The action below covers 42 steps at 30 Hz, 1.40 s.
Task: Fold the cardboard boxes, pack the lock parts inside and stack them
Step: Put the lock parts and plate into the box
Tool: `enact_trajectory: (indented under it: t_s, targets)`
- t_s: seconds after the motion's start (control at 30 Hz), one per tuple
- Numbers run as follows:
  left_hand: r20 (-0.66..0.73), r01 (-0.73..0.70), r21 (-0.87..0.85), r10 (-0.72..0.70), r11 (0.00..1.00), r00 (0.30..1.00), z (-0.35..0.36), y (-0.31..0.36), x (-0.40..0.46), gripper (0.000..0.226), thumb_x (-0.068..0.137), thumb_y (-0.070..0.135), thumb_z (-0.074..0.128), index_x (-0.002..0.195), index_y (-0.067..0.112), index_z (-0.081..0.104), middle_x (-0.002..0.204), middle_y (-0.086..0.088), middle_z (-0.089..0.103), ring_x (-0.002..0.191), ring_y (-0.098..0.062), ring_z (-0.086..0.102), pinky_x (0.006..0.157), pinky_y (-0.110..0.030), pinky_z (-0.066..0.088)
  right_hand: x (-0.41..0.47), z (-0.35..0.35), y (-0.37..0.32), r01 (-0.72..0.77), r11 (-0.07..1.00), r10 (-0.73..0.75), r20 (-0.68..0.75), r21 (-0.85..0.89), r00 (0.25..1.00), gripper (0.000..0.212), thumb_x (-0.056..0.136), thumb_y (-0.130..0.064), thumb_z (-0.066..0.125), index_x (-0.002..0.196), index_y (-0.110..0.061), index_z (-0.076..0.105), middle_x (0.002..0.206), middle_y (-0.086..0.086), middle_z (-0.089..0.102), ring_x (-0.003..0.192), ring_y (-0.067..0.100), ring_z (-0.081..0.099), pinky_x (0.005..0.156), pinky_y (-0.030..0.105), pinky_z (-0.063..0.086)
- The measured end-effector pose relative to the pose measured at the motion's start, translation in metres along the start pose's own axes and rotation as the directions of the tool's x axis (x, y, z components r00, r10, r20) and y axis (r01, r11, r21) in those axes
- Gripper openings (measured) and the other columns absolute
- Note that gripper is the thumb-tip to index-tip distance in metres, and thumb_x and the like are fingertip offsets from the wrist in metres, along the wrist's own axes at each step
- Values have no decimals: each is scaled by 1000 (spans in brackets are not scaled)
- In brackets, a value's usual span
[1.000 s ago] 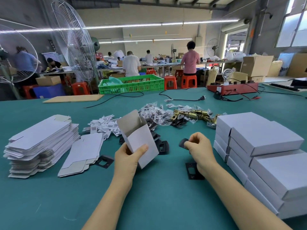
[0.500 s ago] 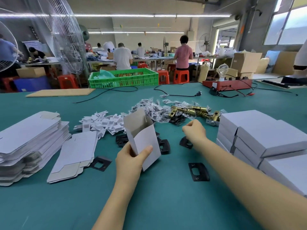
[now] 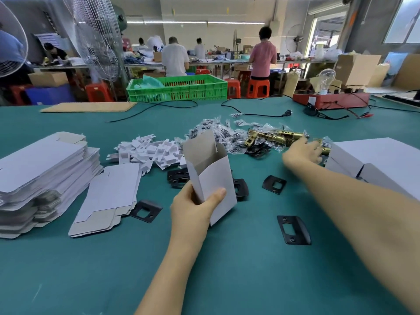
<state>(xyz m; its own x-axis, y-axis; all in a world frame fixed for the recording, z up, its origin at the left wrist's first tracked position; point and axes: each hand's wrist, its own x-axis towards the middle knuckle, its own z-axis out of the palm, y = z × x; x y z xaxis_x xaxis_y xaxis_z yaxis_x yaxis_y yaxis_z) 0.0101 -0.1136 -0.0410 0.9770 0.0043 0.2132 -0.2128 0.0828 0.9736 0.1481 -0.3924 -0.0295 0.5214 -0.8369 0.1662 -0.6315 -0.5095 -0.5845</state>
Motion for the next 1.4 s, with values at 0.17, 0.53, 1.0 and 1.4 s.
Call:
enact_trajectory:
  t_s: [0.17,0.53,1.0,1.4]
  targets:
    - [9,6,-22,-5,1000,1000,-3,-1,-1,20,80,16,79,87,33,71,86,15,75,81,-6,70,68,-17,56,-3,4,7,92,994,-94,-27,-51,995,43,104,-15,25,144,2,28,150,24,28,134,39,30,108,47,25]
    - [-11,12,-58,-13,998,1000,-4,-5,0,23,79,15,80,91,33,70,88,16,75,80,-3,70,62,-11,51,-4,-11,13,242,964,-249,-54,-106,967,36,92,5,47,127,10,42,132,36,41,124,45,36,100,50,35]
    - [17,8,45,-9,999,1000,-3,-4,2,30,78,17,81,81,46,72,85,19,74,79,-2,69,70,-24,54,-49,-61,-22,308,950,-300,-136,44,944,28,98,-9,38,123,3,39,129,26,42,114,39,41,92,41,34]
    - [87,15,131,-26,991,996,3,-2,-4,30,78,13,80,98,33,70,92,17,74,89,-6,69,81,-31,55,-141,-172,-36,449,484,-578,-110,751,808,9,97,-22,49,88,-22,51,85,1,60,75,15,59,68,35,54]
